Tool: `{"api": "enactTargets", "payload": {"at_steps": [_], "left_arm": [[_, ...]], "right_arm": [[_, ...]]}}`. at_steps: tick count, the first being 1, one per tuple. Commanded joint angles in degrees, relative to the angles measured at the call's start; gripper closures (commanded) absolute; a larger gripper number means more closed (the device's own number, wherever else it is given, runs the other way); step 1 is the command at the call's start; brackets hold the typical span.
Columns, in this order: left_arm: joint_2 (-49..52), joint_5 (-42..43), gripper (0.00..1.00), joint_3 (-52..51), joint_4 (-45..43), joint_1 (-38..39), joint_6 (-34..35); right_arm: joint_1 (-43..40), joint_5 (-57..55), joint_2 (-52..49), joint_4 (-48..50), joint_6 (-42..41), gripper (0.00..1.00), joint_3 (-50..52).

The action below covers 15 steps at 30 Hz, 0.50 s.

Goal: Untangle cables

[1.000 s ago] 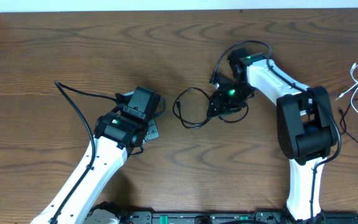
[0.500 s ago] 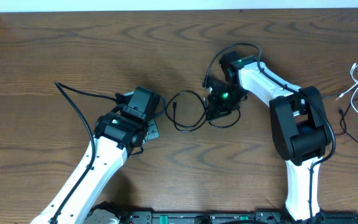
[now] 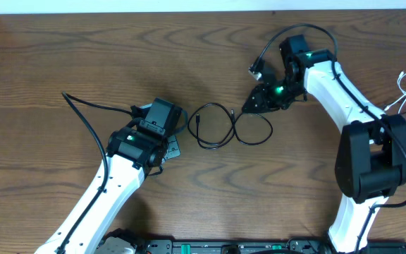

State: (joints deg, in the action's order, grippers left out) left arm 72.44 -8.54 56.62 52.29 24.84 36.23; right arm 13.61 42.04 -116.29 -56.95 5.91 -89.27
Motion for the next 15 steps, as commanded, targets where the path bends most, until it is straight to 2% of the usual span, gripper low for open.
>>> {"api": "enactTargets", "payload": {"at_steps": [1, 4, 9, 15], "left_arm": [[0.22, -0.94, 0.78, -0.04, 0.17, -0.17, 0.55], [0.22, -0.94, 0.79, -0.04, 0.17, -0.17, 0.55], [0.22, -0.96, 0.78, -0.04, 0.15, -0.17, 0.55], [0.22, -0.96, 0.78, -0.04, 0.17, -0.17, 0.55]], "right_arm": [[2.80, 0.39, -0.63, 0.11, 0.37, 0.69, 0.90], [5.55, -3.39, -1.44, 0.50, -0.39, 0.70, 1.46], [11.50, -12.17, -1.97, 1.68, -6.16, 0.70, 2.75], [17.27, -28.41, -1.97, 2.60, -24.04, 0.71, 4.22]]}}
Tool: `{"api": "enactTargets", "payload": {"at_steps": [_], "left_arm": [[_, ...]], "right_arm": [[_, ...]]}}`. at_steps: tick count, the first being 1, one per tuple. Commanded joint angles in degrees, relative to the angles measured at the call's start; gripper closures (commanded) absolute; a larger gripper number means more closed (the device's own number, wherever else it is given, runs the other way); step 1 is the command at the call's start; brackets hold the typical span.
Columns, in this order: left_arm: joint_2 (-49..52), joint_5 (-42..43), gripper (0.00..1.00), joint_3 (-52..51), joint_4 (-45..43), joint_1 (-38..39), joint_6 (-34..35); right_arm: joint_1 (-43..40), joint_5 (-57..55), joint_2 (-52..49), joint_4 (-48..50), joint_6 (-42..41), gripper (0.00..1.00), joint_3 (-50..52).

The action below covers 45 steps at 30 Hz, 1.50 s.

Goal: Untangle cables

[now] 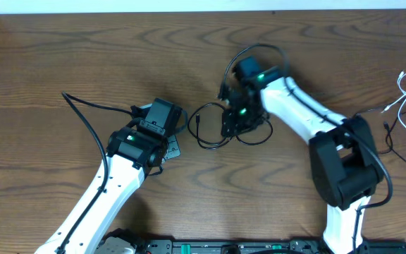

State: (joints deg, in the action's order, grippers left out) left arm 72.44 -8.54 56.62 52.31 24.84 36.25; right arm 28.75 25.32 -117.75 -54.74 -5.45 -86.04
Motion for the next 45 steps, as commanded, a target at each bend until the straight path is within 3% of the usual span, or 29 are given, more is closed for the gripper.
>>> {"api": "enactTargets", "payload": {"at_steps": [1, 9, 14, 18, 22, 28, 36, 45], "left_arm": [[0.22, -0.96, 0.78, -0.04, 0.15, -0.17, 0.52], [0.22, -0.96, 0.78, -0.04, 0.17, -0.17, 0.52], [0.22, -0.96, 0.78, -0.04, 0.15, -0.17, 0.52], [0.22, -0.96, 0.78, -0.04, 0.13, -0.17, 0.52], [0.22, -0.96, 0.78, -0.04, 0.15, -0.17, 0.52], [0.22, -0.96, 0.78, -0.04, 0.15, -0.17, 0.50], [0.22, -0.96, 0.78, -0.04, 0.17, -0.17, 0.50], [0.22, -0.96, 0.78, -0.04, 0.13, -0.17, 0.50]], "right_arm": [[2.91, -12.72, -0.50, 0.81, -15.10, 0.71, 1.36], [7.26, -18.60, -0.50, 9.79, -29.29, 0.71, 6.16], [8.15, -19.43, -0.50, 13.57, -32.28, 0.71, 9.27], [8.70, -19.43, -0.50, 15.72, -32.24, 0.76, 10.95], [8.87, -19.37, -0.50, 18.01, -32.20, 0.99, 11.54], [8.90, -19.43, -0.50, 18.32, -32.09, 0.99, 11.54], [5.64, -20.37, 1.73, 14.53, -25.24, 0.99, 11.45], [-3.63, -30.03, 15.45, 9.14, -15.34, 0.99, 11.23]]}}
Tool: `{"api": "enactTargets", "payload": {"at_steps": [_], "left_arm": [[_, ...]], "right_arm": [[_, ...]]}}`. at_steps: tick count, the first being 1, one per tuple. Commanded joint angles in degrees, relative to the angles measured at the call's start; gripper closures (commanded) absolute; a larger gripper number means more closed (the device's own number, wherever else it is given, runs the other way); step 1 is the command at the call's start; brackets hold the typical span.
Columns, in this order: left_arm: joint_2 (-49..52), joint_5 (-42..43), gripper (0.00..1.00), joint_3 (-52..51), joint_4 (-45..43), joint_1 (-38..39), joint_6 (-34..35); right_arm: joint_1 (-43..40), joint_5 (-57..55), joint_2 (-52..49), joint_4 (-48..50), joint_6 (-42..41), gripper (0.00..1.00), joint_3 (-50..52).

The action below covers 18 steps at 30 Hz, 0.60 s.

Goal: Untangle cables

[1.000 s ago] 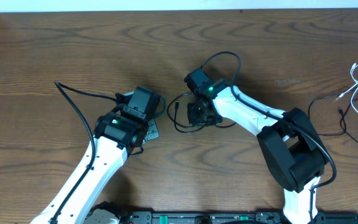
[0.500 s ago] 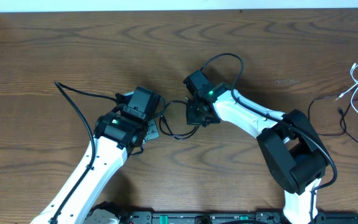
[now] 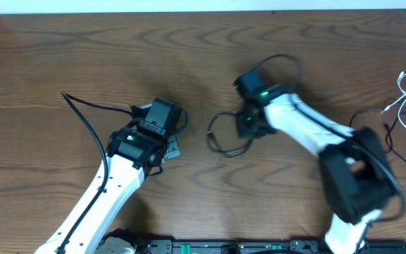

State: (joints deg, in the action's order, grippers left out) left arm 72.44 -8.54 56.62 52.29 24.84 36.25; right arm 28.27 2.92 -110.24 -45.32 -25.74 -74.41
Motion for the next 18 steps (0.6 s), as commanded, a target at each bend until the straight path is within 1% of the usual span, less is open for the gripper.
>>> {"api": "enactTargets", "payload": {"at_steps": [1, 4, 7, 12, 15, 18], "left_arm": [[0.22, -0.96, 0.78, -0.04, 0.17, -0.17, 0.50], [0.22, -0.96, 0.78, -0.04, 0.17, -0.17, 0.50], [0.22, -0.96, 0.78, -0.04, 0.15, -0.17, 0.52], [0.22, -0.94, 0.78, -0.04, 0.17, -0.17, 0.52], [0.22, -0.94, 0.78, -0.04, 0.20, -0.17, 0.52], [0.22, -0.96, 0.78, -0.04, 0.17, -0.17, 0.52]], "right_arm": [[-4.26, -9.62, 9.88, -0.31, 5.60, 0.99, -0.39], [-8.04, -17.84, 17.92, 0.59, 9.20, 0.99, -0.48], [-11.23, -23.52, 23.96, 2.71, 12.11, 0.99, -0.48], [-17.31, -29.49, 31.04, 7.80, 16.02, 0.99, -0.48], [-21.62, -30.53, 32.70, 10.62, 16.83, 0.99, -0.48], [-25.38, -26.05, 32.81, 10.60, 16.83, 0.99, -0.46]]}}
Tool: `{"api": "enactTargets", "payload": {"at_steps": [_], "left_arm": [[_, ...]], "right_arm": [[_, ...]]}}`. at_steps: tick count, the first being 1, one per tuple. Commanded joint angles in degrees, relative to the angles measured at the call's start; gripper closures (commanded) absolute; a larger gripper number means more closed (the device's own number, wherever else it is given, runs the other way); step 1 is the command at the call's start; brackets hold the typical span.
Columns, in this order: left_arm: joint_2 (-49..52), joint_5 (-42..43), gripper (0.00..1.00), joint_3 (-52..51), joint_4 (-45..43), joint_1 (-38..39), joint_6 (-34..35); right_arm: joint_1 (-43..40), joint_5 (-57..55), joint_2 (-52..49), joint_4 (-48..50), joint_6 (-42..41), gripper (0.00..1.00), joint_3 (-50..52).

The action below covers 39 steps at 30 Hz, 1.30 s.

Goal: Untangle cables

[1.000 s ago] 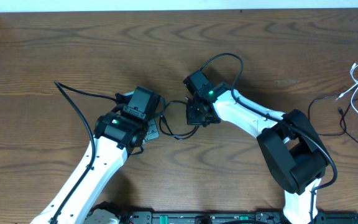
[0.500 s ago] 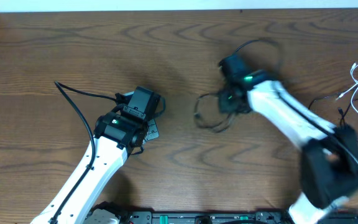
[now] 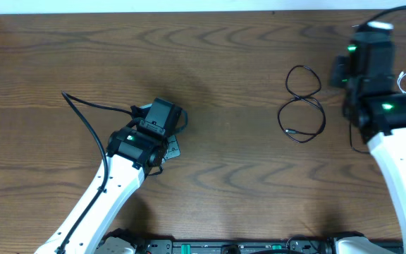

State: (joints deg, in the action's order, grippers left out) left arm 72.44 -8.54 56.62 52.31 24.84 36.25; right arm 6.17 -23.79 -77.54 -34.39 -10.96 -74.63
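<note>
A thin black cable (image 3: 302,104) lies on the wooden table (image 3: 224,56) right of centre, curled in two loops like a figure eight, with one plug end inside the lower loop. My right gripper (image 3: 338,73) is just right of the upper loop, under its wrist housing; its fingers are hidden, and I cannot tell whether they touch the cable. My left gripper (image 3: 177,118) rests low at centre left, far from the cable, its jaws hidden by the wrist body.
A white cable lies at the right edge, behind the right arm. Another dark cable end (image 3: 352,143) shows beside the right forearm. The left arm's own black lead (image 3: 90,109) trails to the left.
The right arm has swung from the table's middle to the far right. The black cable now lies right of centre as two open loops, where it was bunched at the gripper near the centre.
The black cable first lay looped between both grippers, the right gripper at its right end. Then the right gripper sat on the loops' middle. Later the cable was bunched at it, clear of the left gripper. Now cable and right gripper are at the right; the left arm stayed put.
</note>
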Motion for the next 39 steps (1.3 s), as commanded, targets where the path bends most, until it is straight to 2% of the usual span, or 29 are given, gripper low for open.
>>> {"api": "enactTargets", "payload": {"at_steps": [1, 7, 11, 14, 16, 19, 24, 29, 32, 35, 39], "left_arm": [[0.22, -0.96, 0.78, -0.04, 0.13, -0.17, 0.52], [0.22, -0.96, 0.78, -0.04, 0.15, -0.17, 0.52], [0.22, -0.96, 0.78, -0.04, 0.15, -0.17, 0.50], [0.22, -0.96, 0.78, -0.04, 0.15, -0.17, 0.52], [0.22, -0.96, 0.78, -0.04, 0.15, -0.17, 0.50], [0.22, -0.96, 0.78, -0.04, 0.20, -0.17, 0.50], [0.22, -0.96, 0.78, -0.04, 0.17, -0.17, 0.50], [0.22, -0.96, 0.78, -0.04, 0.15, -0.17, 0.52], [0.22, -0.94, 0.78, -0.04, 0.17, -0.17, 0.52], [0.22, -0.94, 0.78, -0.04, 0.20, -0.17, 0.50], [0.22, -0.94, 0.78, -0.04, 0.20, -0.17, 0.52]], "right_arm": [[-4.35, 3.87, -0.11, -1.33, 2.05, 0.97, -0.24], [-7.67, 17.88, -4.94, -9.29, 2.40, 0.71, -0.13], [-7.80, 21.75, -10.60, -12.26, 7.56, 0.59, -0.13], [-7.89, 23.54, -15.26, -12.59, 12.52, 0.41, -0.13], [-8.31, 26.56, -18.29, -12.41, 17.25, 0.33, -0.13], [-9.86, 32.22, -21.86, -11.91, 22.21, 0.30, -0.13], [-15.21, 40.19, -26.27, -10.75, 22.97, 0.29, -0.13], [-20.57, 50.23, -29.46, -10.23, 30.40, 0.28, -0.13], [-22.18, 50.97, -31.47, -10.14, 35.89, 0.38, -0.13], [-22.93, 51.10, -33.51, -10.23, 39.28, 0.41, -0.13], [-23.10, 52.28, -36.39, -10.01, 39.36, 0.40, -0.13]]}}
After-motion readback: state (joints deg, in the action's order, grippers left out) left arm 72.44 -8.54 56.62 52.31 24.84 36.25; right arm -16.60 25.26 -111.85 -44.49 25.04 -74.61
